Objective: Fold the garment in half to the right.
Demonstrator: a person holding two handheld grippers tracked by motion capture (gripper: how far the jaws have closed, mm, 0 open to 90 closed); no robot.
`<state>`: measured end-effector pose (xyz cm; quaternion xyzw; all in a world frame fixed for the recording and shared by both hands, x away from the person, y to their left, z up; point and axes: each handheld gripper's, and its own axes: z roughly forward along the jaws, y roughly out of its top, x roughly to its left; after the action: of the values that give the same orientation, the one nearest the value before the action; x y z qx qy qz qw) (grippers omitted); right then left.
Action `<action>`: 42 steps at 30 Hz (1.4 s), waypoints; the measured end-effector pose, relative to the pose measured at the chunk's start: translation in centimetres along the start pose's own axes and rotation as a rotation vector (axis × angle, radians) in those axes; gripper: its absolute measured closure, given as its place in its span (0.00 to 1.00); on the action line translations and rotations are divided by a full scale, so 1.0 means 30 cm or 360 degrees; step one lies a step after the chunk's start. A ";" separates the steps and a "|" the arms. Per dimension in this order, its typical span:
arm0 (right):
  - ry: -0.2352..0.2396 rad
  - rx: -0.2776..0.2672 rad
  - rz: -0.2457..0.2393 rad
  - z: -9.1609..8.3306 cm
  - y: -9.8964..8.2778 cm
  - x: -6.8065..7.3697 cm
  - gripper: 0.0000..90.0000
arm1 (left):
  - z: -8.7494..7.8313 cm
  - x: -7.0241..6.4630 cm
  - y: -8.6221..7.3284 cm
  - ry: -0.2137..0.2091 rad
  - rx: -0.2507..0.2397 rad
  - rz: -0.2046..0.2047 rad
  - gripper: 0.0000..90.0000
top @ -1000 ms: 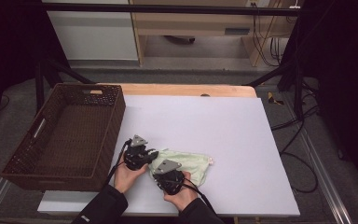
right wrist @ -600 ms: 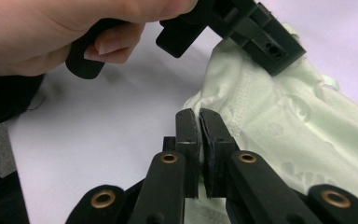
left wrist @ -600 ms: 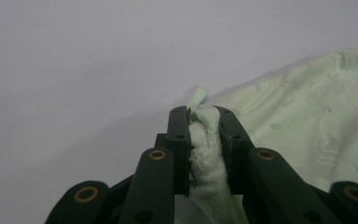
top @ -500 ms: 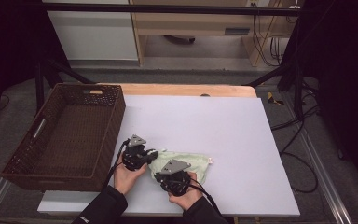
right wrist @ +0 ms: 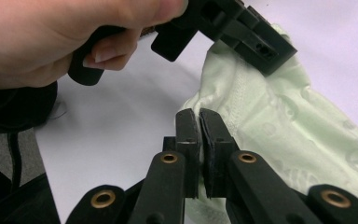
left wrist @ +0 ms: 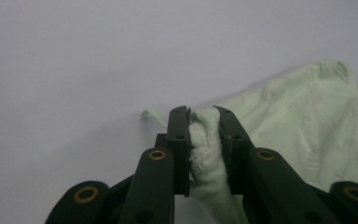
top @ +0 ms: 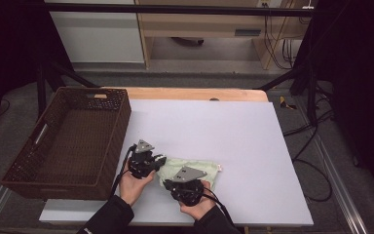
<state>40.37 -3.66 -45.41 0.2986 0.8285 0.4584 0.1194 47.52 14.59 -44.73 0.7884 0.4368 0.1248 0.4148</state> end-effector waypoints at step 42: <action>-0.0172 -0.0231 0.0253 -0.149 -0.114 -0.039 0.97 | 0.104 -0.201 0.131 -0.0001 0.0188 0.0231 0.86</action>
<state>37.88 -8.81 -45.87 0.3782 0.7592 0.5085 0.1484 48.02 7.05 -42.68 0.8411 0.3850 0.1285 0.3576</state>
